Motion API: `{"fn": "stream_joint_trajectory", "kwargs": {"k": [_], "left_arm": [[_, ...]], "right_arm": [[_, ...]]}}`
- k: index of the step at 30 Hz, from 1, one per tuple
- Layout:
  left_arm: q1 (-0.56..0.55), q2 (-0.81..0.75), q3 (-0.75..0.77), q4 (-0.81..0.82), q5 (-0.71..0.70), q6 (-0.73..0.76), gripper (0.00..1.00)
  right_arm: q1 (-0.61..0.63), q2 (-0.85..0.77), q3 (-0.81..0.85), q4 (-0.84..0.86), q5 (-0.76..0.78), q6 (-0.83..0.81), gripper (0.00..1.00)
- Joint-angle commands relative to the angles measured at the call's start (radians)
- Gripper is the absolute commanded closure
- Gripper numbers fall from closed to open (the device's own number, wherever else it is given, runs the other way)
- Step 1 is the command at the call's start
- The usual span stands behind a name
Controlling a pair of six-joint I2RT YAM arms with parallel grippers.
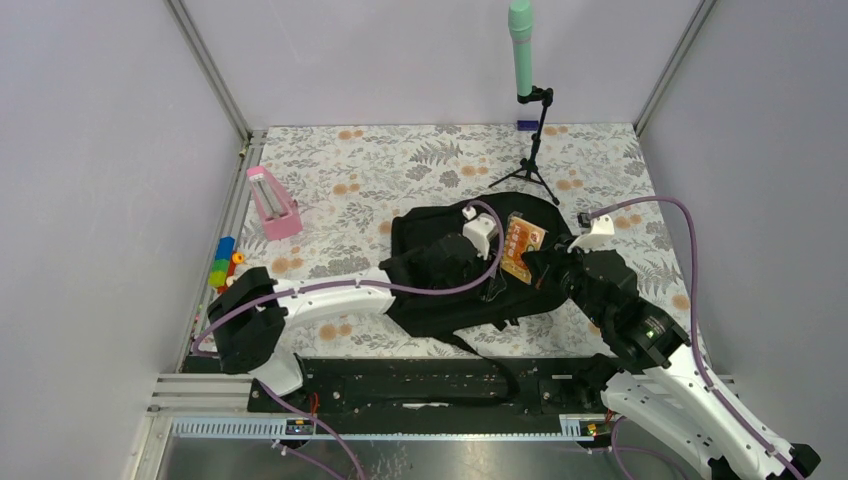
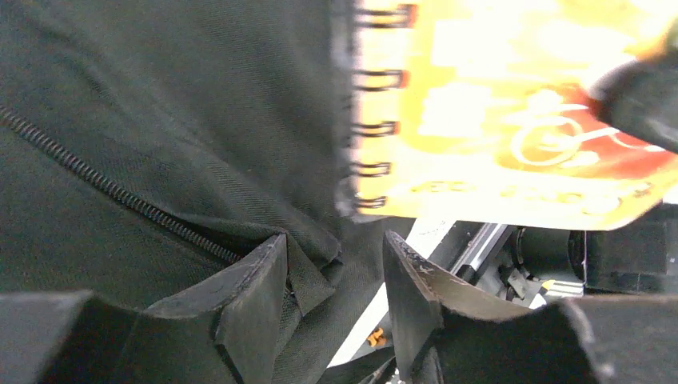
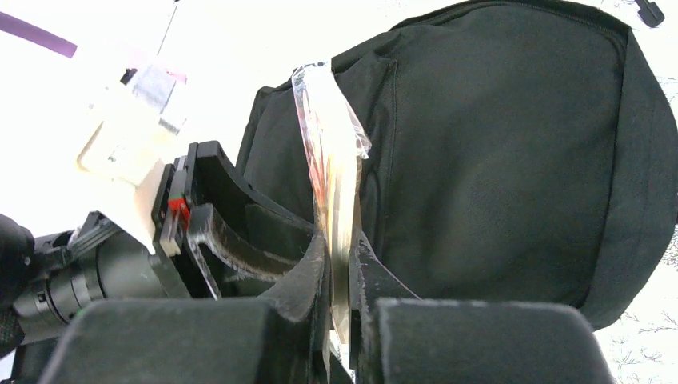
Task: Pack the student bag
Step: Adjust the stationery at the center of the board, then place the stationery in the student bag.
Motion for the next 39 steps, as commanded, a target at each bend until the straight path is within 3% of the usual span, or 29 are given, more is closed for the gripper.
{"fn": "stream_joint_trajectory", "kwargs": {"k": [1,7,12,15,20,28,32,36,39], "left_arm": [[-0.044,0.015,0.003,0.247,0.079,0.193,0.54],[-0.050,0.040,-0.024,0.410,0.174,0.316,0.55],[-0.056,0.025,-0.005,0.406,0.186,0.355,0.54],[-0.056,-0.017,-0.001,0.345,0.141,0.351,0.41],[-0.056,-0.132,-0.020,0.194,0.025,0.307,0.26],[-0.021,-0.306,-0.074,-0.018,-0.101,0.194,0.08],[0.067,-0.293,-0.066,-0.118,-0.056,0.087,0.07],[0.130,-0.294,-0.095,-0.102,-0.036,0.006,0.07],[0.160,-0.293,-0.108,-0.083,-0.007,-0.035,0.07]], "right_arm": [[-0.005,-0.013,-0.008,0.018,0.021,0.011,1.00],[-0.005,-0.037,-0.021,0.015,0.087,0.018,1.00],[-0.005,-0.035,-0.001,-0.009,0.177,-0.013,1.00],[-0.005,0.009,0.036,-0.022,0.187,-0.049,1.00],[-0.011,0.122,0.122,-0.053,0.115,-0.120,1.00],[-0.015,0.141,0.159,-0.067,-0.036,-0.166,1.00],[-0.015,0.156,0.150,-0.057,-0.119,-0.135,1.00],[-0.016,0.189,0.132,0.009,-0.235,-0.138,1.00],[-0.017,0.246,0.144,0.006,-0.229,-0.157,1.00]]}}
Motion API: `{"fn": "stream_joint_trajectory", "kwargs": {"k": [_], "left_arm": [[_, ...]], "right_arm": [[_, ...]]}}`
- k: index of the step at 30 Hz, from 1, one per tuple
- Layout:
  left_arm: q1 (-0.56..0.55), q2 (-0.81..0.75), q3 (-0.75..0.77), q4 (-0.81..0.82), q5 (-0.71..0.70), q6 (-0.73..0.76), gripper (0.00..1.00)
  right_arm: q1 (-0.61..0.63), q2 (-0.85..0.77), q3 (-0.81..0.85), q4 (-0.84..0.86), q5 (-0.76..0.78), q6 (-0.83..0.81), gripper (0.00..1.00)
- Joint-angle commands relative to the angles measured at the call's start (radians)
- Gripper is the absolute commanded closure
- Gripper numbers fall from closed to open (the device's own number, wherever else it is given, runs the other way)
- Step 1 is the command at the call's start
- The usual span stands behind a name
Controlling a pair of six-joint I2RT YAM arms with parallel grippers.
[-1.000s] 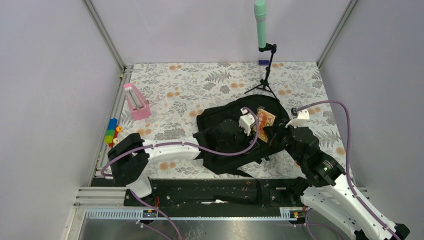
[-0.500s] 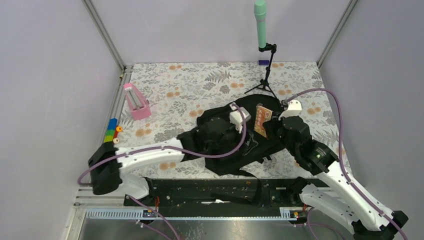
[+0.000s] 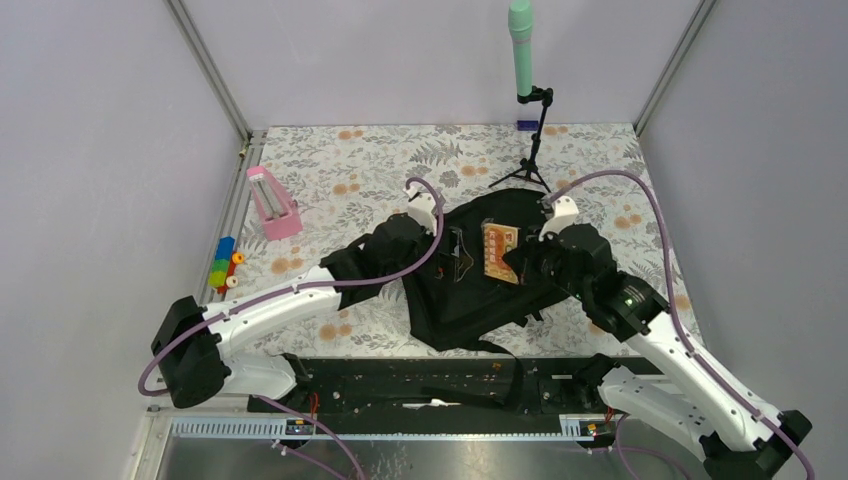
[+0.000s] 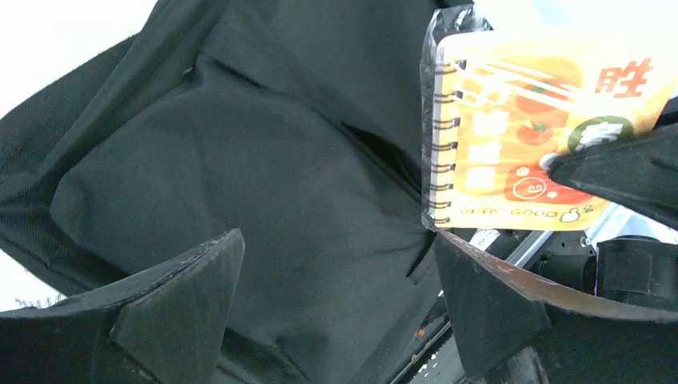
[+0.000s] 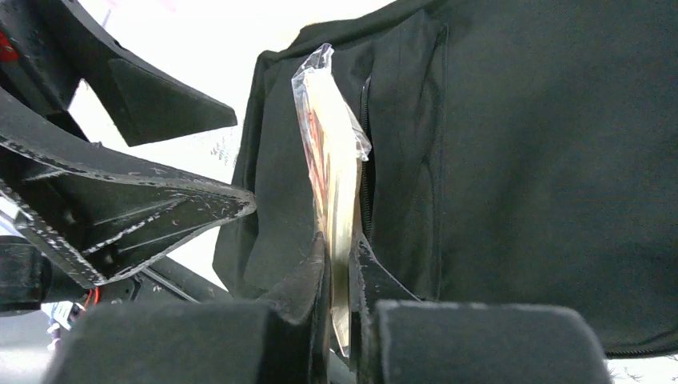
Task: Pack the student bag
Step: Place the stationery in the student bag.
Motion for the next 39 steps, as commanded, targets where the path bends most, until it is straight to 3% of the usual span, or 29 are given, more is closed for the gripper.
{"fn": "stream_joint_trajectory", "kwargs": {"k": [1,12,23,29,33,39], "left_arm": [[0.026,-0.006,-0.009,0.020,0.027,-0.103,0.07],[0.040,0.006,-0.020,0.019,0.031,-0.130,0.06],[0.047,0.108,0.090,-0.008,0.032,-0.131,0.06],[0.053,0.133,0.120,-0.010,0.028,-0.133,0.06],[0.062,0.107,0.102,-0.010,0.014,-0.130,0.06],[0.079,0.035,0.050,-0.020,0.007,-0.111,0.06]], "right_arm": [[-0.004,0.069,0.030,0.053,-0.050,-0.027,1.00],[-0.004,0.114,0.053,0.027,0.170,-0.122,1.00],[-0.004,0.208,0.021,0.134,0.216,-0.197,1.00],[-0.004,0.277,0.037,0.156,0.146,-0.212,1.00],[-0.007,0.384,0.104,0.049,0.082,-0.209,1.00],[-0.076,0.448,0.147,-0.047,-0.138,-0.171,1.00]]}}
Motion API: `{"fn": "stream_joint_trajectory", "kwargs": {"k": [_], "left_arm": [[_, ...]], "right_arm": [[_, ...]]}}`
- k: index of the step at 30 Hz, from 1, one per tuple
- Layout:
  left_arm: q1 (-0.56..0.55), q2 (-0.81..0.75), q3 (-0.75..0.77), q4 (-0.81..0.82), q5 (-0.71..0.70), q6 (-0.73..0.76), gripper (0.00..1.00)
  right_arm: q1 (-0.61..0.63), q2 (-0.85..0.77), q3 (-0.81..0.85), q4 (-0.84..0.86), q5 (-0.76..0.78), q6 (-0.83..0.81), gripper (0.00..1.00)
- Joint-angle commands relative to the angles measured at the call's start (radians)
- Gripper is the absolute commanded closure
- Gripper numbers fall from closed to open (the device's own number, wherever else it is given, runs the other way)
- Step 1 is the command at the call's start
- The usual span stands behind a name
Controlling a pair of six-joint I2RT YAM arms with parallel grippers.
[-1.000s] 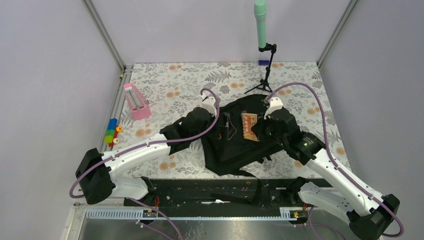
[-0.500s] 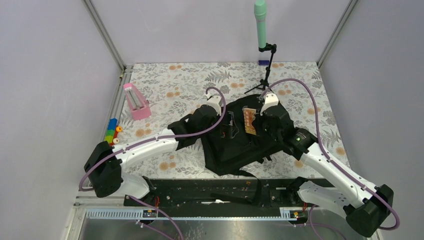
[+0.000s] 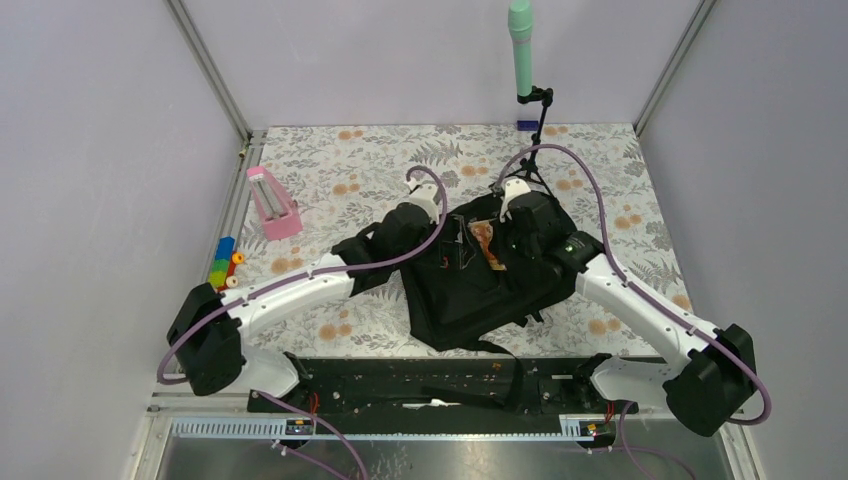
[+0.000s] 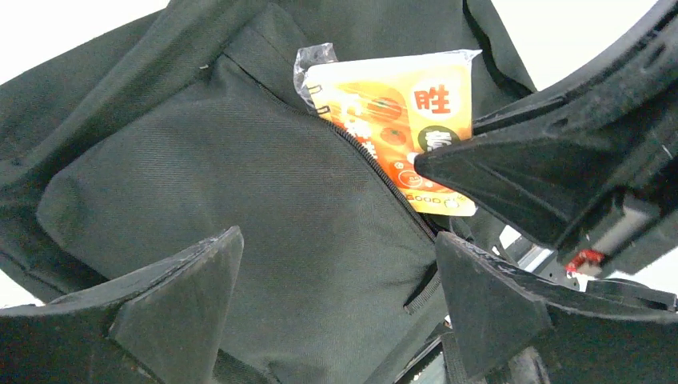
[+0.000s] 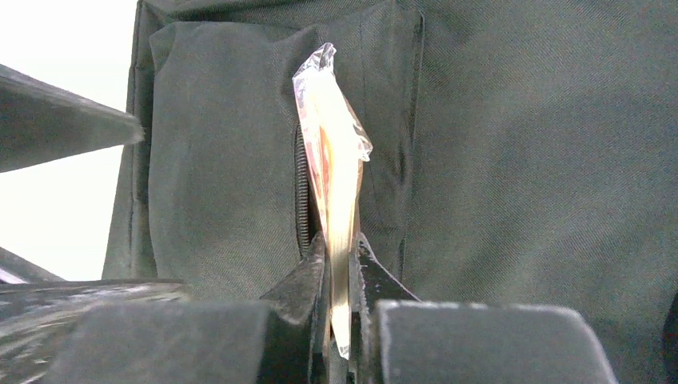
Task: Pack the student bag
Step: Place the stationery in the student bag.
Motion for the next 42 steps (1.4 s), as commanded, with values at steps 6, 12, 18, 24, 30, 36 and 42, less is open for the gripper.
{"fn": "stream_joint_trajectory", "kwargs": {"k": [6,12,18,24,30,36,42], "left_arm": [[0.034,-0.170,-0.069,-0.024,-0.018,0.032,0.05],[0.067,-0.236,-0.131,-0.025,-0.015,0.040,0.05],[0.127,-0.245,-0.237,0.067,0.074,-0.004,0.05],[0.148,-0.245,-0.309,0.130,0.133,-0.035,0.05],[0.153,-0.242,-0.338,0.180,0.147,-0.039,0.05],[0.164,-0.232,-0.364,0.189,0.144,-0.042,0.05],[0.167,-0.246,-0.387,0.166,0.130,-0.046,0.05]], "right_arm": [[-0.203,0.107,0.104,-0.216,-0.395,0.000,1.00],[-0.229,0.233,0.191,-0.361,-0.484,-0.034,1.00],[-0.230,0.306,0.191,-0.354,-0.623,-0.025,1.00],[-0.218,0.375,0.217,-0.323,-0.651,-0.012,1.00],[-0.154,0.458,0.279,-0.302,-0.619,-0.008,1.00],[-0.128,0.509,0.253,-0.170,-0.716,0.055,1.00],[-0.129,0.481,0.252,-0.127,-0.742,0.105,1.00]]}}
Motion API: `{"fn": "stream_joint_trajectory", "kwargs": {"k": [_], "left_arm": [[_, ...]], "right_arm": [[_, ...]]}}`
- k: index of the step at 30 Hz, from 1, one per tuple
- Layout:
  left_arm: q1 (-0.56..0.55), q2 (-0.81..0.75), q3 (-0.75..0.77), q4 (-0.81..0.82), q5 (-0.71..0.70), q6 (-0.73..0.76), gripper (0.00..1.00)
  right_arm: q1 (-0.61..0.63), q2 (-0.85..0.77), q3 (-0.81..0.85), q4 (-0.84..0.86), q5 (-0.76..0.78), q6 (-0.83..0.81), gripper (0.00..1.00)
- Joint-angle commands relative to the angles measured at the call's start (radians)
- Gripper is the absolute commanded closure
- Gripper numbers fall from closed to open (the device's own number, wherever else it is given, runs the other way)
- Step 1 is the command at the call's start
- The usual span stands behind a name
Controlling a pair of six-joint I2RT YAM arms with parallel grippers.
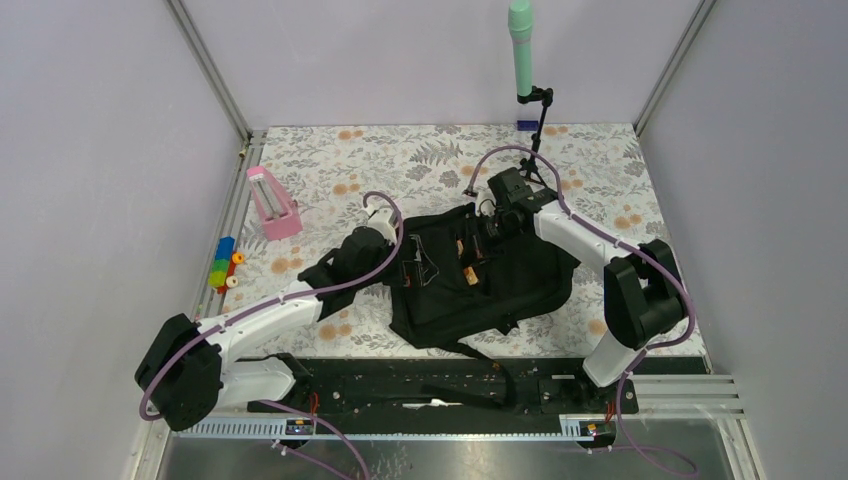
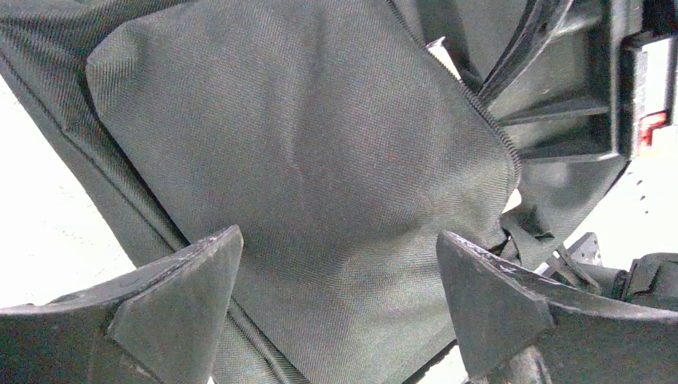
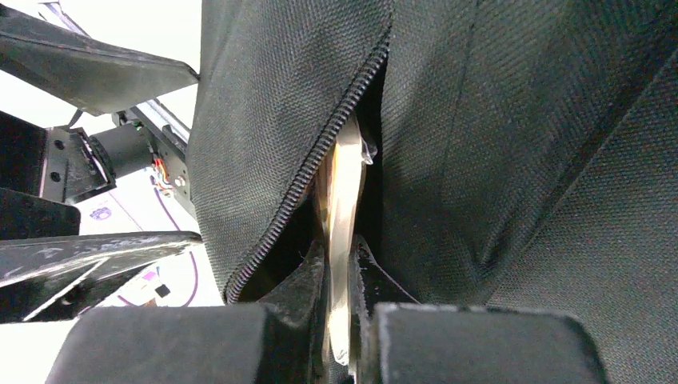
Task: Pack the student bag
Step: Place the stationery in the student bag.
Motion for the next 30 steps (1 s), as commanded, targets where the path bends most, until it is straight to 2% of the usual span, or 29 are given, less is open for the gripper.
{"fn": "stream_joint_trajectory", "kwargs": {"k": [1,8,13,21,26,30], "left_arm": [[0.007,-0.027,-0.022,0.032,0.000,-0.012,0.05],[0.007,-0.075,-0.064,0.030,-0.012,-0.001,0.12],[0.009,-0.068,-0.070,0.036,0.006,0.010,0.30],[0.010,-0.074,-0.091,0.101,0.050,0.017,0.43],[0.010,-0.061,-0.097,0.134,0.078,0.018,0.50],[0.009,-0.053,-0.101,0.160,0.093,0.019,0.55]], "right_arm": [[0.025,-0.008,0.000,0.066,-0.053,0.050,1.00],[0.005,-0.083,0.002,0.066,-0.071,0.091,1.00],[-0.016,-0.119,-0.001,0.066,-0.121,0.096,1.00],[-0.002,-0.060,-0.035,0.131,-0.210,0.113,1.00],[0.059,0.012,-0.047,0.188,-0.198,0.135,1.00],[0.088,0.047,-0.045,0.199,-0.072,0.139,1.00]]}}
